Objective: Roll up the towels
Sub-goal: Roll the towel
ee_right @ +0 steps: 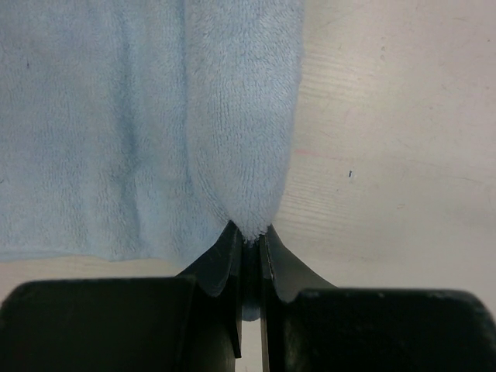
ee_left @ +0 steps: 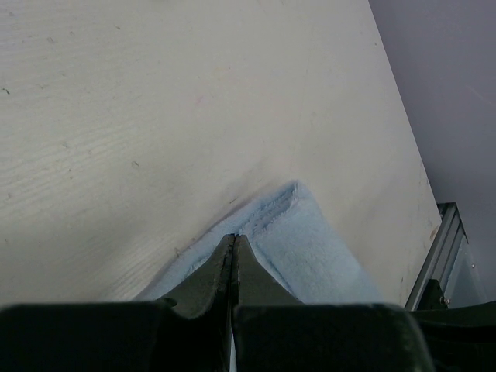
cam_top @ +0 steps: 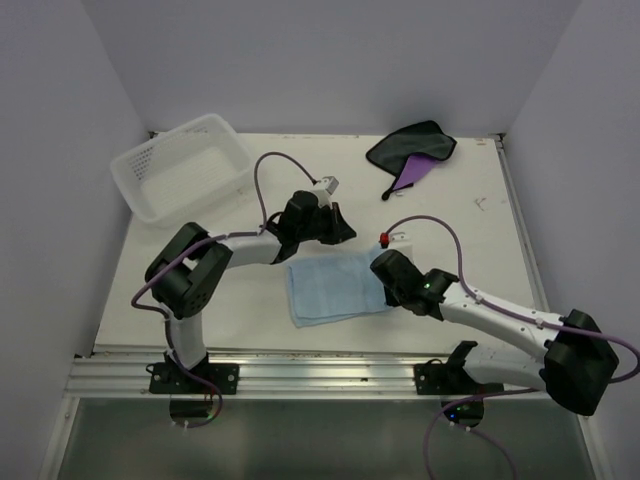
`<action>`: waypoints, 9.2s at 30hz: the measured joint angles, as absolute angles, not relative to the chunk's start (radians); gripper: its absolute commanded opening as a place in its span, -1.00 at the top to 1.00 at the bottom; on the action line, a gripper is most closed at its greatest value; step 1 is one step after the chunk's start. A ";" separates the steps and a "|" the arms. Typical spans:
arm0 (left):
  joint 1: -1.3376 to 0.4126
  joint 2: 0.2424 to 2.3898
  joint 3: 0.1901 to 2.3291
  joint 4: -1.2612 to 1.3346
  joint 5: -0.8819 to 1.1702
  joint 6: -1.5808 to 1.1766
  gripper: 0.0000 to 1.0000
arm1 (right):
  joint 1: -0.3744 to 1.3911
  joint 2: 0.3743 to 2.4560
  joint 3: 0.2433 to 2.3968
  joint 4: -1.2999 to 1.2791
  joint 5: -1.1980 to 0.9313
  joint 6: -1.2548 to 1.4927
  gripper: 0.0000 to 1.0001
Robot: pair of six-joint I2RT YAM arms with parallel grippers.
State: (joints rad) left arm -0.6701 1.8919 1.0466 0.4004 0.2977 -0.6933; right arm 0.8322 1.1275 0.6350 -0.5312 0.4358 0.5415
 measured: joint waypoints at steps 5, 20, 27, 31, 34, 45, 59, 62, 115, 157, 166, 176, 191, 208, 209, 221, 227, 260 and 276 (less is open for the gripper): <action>-0.664 1.844 1.005 0.400 0.294 -0.691 1.00 | 0.875 1.175 0.664 -0.554 0.500 0.535 0.97; -0.662 1.715 0.886 0.395 0.258 -0.688 1.00 | 1.099 1.361 0.778 -0.623 0.722 0.549 0.94; -0.660 1.664 0.868 0.384 0.245 -0.686 1.00 | 1.163 1.488 0.854 -0.684 0.799 0.566 0.92; -0.651 1.649 0.864 0.381 0.236 -0.686 1.00 | 1.192 1.545 0.886 -0.716 0.826 0.583 0.92; -0.643 1.635 0.851 0.377 0.231 -0.686 1.00 | 1.208 1.579 0.909 -0.742 0.847 0.594 0.92; -0.622 1.601 0.832 0.376 0.239 -0.686 1.00 | 1.281 1.769 1.028 -0.846 0.922 0.637 0.88; -0.622 1.603 0.836 0.442 0.381 -0.696 1.00 | 1.348 2.024 1.216 -1.032 1.007 0.683 0.86; -0.622 1.614 0.841 0.455 0.406 -0.696 1.00 | 1.348 2.053 1.232 -1.061 1.011 0.689 0.86; -0.671 1.986 1.029 0.395 0.594 -0.604 1.00 | 1.333 2.208 1.379 -1.213 0.977 0.647 0.41; -0.669 2.035 1.081 0.369 0.572 -0.580 1.00 | 1.387 1.741 1.126 -1.019 0.875 0.789 -0.37; -0.669 2.035 1.083 0.366 0.571 -0.579 1.00 | 1.336 1.705 1.038 -0.873 0.792 0.779 -0.36; -0.669 2.035 1.084 0.364 0.570 -0.579 1.00 | 1.250 1.563 0.984 -0.829 0.782 0.785 -0.25; -0.669 2.035 1.098 0.334 0.568 -0.578 1.00 | 1.232 1.523 0.953 -0.798 0.793 0.783 -0.28; -0.669 2.035 1.111 0.316 0.552 -0.558 1.00 | 1.133 1.538 0.861 -0.621 0.764 0.670 0.66; -0.669 2.035 1.113 0.315 0.552 -0.556 1.00 | 1.137 1.538 0.861 -0.619 0.764 0.668 0.67; -0.669 2.035 1.119 0.301 0.553 -0.555 1.00 | 1.322 1.810 0.962 -0.710 0.960 0.658 0.74; -0.669 2.035 1.122 0.290 0.558 -0.552 1.00 | 1.373 1.946 1.071 -0.850 1.038 0.714 0.58; -0.670 2.037 1.122 0.290 0.537 -0.519 1.00 | 1.543 1.401 0.957 -0.781 0.723 0.817 0.16; -0.670 2.037 1.122 0.290 0.535 -0.519 1.00 | 0.876 0.936 0.603 -0.464 0.363 0.855 0.07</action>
State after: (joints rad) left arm -0.6697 2.0365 1.1225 0.2901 0.5350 -0.5190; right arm 0.8757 0.9356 0.6033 -0.4641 0.3630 0.8555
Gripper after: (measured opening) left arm 0.005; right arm 0.452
